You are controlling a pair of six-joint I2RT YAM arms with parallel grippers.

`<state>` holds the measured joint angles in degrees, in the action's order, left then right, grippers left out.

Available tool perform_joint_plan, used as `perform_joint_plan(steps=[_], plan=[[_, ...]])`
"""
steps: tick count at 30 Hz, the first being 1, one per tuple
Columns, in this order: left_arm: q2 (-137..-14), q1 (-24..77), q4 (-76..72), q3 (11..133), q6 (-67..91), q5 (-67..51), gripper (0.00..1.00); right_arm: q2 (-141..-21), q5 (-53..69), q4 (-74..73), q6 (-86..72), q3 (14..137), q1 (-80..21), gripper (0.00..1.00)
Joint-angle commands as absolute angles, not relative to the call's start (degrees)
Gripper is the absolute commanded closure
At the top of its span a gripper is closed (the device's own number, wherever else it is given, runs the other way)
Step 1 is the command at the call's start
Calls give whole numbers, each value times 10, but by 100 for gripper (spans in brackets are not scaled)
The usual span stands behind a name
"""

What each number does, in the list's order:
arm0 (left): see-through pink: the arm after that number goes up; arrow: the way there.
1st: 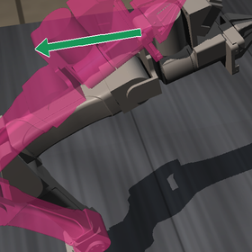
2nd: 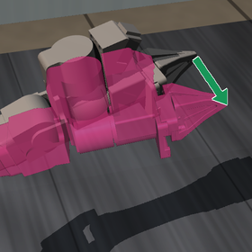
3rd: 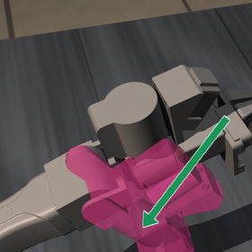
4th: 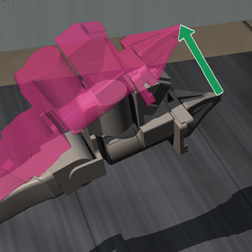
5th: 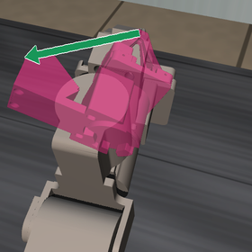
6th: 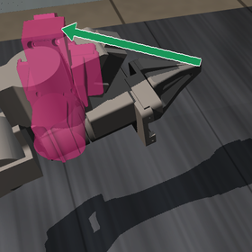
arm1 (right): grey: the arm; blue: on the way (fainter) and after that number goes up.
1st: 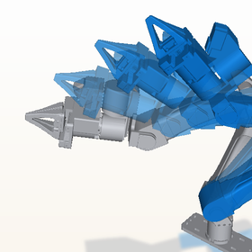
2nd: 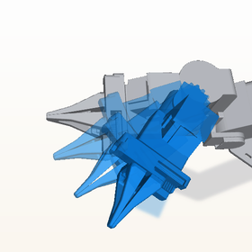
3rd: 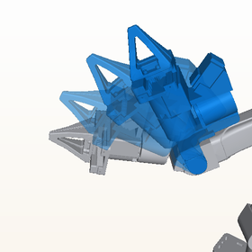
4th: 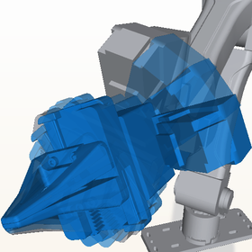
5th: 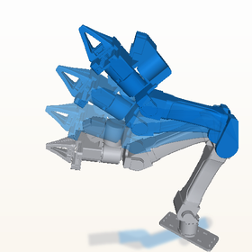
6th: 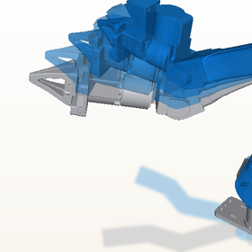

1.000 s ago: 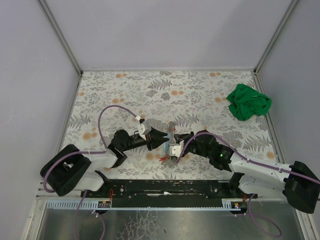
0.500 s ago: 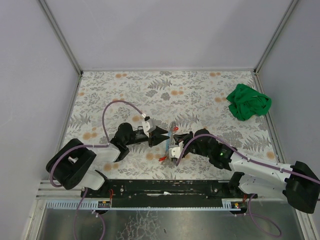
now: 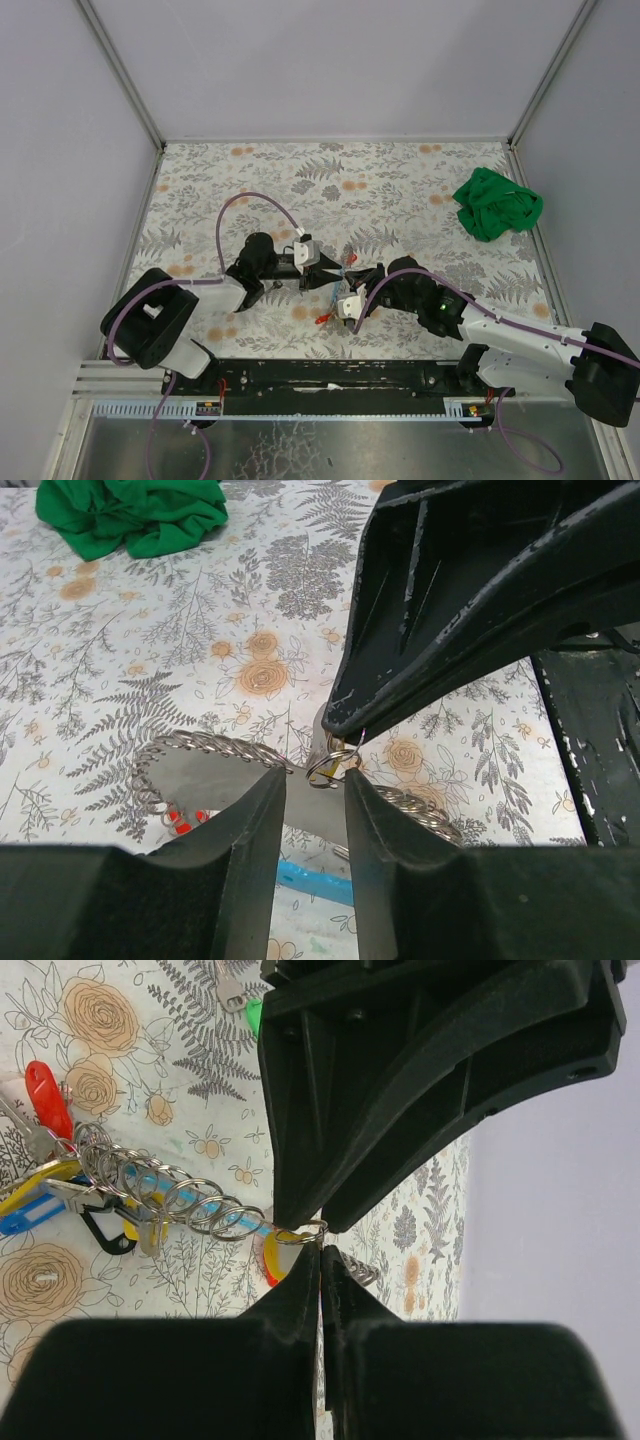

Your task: Put the keys on the keyring

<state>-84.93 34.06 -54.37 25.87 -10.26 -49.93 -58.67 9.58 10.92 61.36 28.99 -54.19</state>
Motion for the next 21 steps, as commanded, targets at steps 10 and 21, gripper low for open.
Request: perform_joint_plan(steps=[10,21], plan=[[-865,339,-470,300,-160,-565,94,-581,106,124,626,326,-539,100],[-840,330,-482,280,-128,-512,100,-540,32,114,579,288,-539,100]])
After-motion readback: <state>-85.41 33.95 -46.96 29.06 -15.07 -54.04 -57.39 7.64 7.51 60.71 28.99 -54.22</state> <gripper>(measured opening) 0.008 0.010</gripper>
